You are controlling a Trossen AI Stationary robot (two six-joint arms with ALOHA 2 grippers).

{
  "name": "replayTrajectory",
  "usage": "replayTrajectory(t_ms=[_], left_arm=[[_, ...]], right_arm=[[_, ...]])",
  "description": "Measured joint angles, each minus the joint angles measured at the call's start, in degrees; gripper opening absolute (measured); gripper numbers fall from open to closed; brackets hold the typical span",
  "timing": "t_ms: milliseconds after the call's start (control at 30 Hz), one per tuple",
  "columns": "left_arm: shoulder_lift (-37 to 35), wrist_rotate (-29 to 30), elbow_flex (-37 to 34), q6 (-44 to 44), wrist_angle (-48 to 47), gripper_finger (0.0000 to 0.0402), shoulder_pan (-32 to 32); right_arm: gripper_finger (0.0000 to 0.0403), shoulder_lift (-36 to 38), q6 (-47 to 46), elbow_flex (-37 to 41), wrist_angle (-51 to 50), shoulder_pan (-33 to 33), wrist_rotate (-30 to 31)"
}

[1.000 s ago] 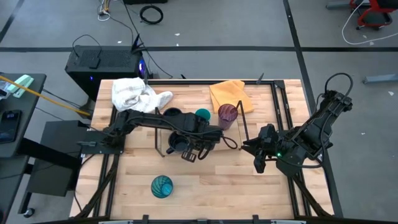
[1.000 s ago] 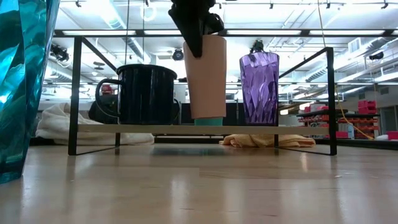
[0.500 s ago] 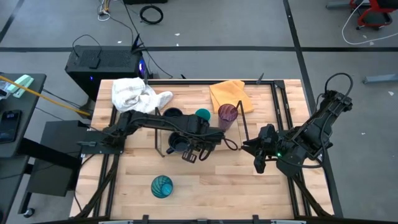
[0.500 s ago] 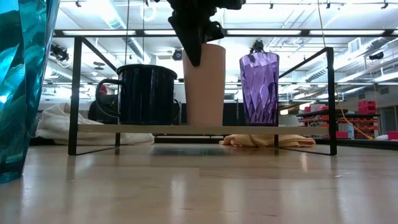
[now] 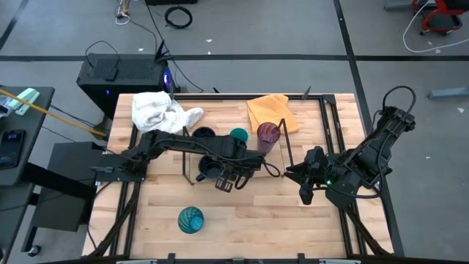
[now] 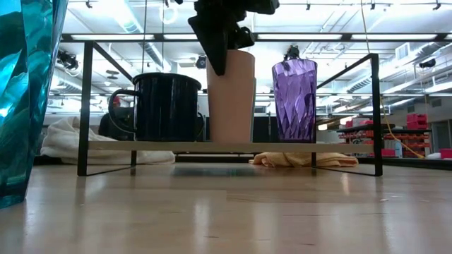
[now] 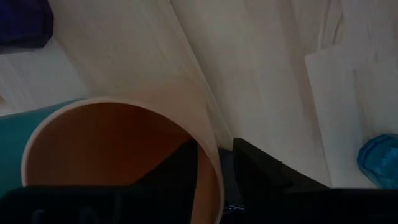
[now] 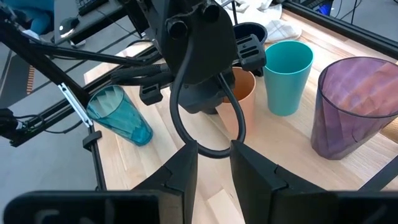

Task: Stack small to large cups/mugs on shelf
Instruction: Put the orange cup on the shelf, then put the blue cup on the shelf

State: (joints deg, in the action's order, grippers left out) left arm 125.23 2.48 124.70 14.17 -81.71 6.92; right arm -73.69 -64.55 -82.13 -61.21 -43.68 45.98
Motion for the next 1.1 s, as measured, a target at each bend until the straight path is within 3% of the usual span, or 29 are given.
replayTrajectory(t_ms=[433,633,833,1100], left_arm=[[-0.6,0.7,0.0,-0.1,-1.4,0.0183,-0.3],[-1.6,1.8,1.6,-0.1,-2.9,0.0178,-1.2],[-1.6,3.9,10.3,0.0,-4.1,0.0173,-1.8],[-5.1,4.2,10.3,-2.2,-2.8,0.0175,-1.7]], right_arm=[[0.0103,0.0,0.0,0.0,0.0,0.0,0.0],[0.0103,0.0,0.0,0.0,0.0,0.0,0.0],[0.0103,0.0,0.0,0.0,0.0,0.0,0.0],[0.0103,0.0,0.0,0.0,0.0,0.0,0.0]])
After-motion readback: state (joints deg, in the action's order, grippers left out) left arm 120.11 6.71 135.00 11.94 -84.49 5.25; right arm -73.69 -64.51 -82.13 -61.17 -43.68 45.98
